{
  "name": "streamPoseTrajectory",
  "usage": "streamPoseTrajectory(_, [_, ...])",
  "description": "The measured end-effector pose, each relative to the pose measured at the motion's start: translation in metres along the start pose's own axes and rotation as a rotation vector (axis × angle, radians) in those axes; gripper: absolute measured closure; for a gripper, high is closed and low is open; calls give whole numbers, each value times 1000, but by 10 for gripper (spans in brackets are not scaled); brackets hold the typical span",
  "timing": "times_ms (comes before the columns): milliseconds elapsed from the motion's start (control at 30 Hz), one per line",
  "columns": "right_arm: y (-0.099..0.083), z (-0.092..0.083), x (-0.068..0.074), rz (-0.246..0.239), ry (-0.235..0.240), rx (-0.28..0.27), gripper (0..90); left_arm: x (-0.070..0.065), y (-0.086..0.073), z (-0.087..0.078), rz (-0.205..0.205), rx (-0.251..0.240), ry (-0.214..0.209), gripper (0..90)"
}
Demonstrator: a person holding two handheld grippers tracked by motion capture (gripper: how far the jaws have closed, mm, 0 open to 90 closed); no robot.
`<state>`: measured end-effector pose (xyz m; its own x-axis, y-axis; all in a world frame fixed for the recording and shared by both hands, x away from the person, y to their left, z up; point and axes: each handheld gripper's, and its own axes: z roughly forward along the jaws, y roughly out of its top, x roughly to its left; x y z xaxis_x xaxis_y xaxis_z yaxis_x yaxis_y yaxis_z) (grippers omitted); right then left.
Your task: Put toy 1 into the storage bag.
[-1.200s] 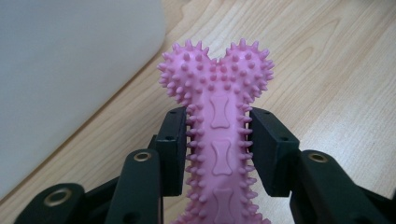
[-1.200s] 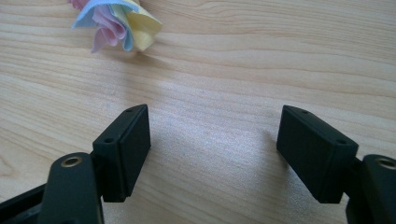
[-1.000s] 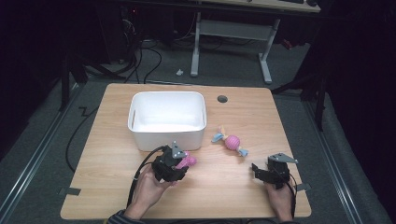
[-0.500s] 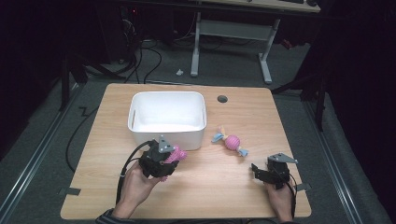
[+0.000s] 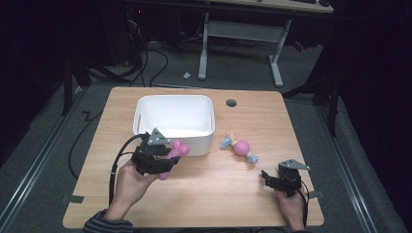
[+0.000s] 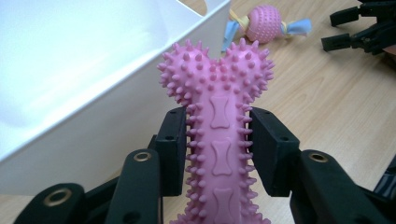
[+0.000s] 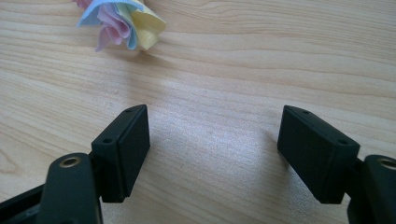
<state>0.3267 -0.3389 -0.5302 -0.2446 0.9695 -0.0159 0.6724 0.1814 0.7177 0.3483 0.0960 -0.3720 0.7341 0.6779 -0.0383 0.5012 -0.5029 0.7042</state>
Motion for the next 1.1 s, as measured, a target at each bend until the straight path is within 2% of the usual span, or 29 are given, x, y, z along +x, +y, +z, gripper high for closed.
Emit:
streamPoseTrajectory(267, [0, 0, 0, 0, 0, 0, 254, 11, 21, -12, 23, 0, -2, 587])
streamPoseTrajectory(433, [0, 0, 0, -2, 0, 0, 254, 19, 35, -18, 20, -15, -11, 587])
streamPoseTrajectory(567, [0, 0, 0, -4, 0, 0, 254, 26, 42, -17, 15, -11, -2, 586])
streamPoseTrajectory(600, [0, 0, 0, -1, 0, 1, 254, 29, 45, -16, 31, -2, 22, 587])
streamPoseTrajectory(667, [0, 0, 0, -1, 0, 1, 254, 31, 47, -16, 31, -3, 33, 586])
streamPoseTrajectory(800, [0, 0, 0, -1, 0, 0, 254, 40, 53, -17, 15, -15, 39, 587])
streamPoseTrajectory(867, [0, 0, 0, -1, 0, 0, 254, 46, 59, -15, 16, -6, 54, 587])
streamPoseTrajectory(1100, [0, 0, 0, -2, 0, 1, 254, 52, 68, -8, 24, -4, 57, 591])
